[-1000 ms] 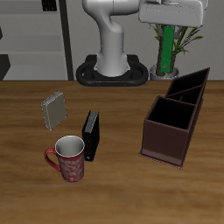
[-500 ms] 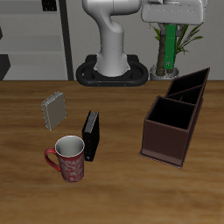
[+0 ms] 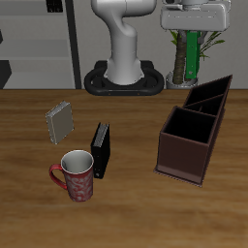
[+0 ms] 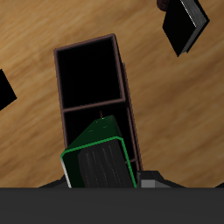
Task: Place the green book into the left desk caddy's back compartment
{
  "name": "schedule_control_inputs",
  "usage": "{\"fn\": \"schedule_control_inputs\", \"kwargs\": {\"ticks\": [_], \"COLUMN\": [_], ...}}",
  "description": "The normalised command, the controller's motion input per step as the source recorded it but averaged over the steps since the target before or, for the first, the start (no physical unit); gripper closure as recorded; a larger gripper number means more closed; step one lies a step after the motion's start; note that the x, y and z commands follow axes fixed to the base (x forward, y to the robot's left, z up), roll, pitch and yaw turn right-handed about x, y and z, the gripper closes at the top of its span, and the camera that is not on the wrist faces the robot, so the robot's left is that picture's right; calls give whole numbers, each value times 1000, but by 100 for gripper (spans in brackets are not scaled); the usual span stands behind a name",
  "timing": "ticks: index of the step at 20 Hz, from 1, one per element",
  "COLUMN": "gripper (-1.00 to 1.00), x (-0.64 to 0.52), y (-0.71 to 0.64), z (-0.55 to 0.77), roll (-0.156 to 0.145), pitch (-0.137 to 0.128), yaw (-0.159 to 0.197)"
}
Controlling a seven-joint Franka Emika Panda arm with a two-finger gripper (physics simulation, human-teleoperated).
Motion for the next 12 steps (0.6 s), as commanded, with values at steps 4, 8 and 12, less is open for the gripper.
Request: {"fn": "schedule_control_inputs", "kwargs": {"ticks": [4,8,12], "gripper": [100,100,100], "x": [-153,-64,-14], "y": [234,122,228], "z": [-47,-43,-63], "roll": [65,29,38], "pitch": [0,4,10], "yaw": [-2,11,6]}}
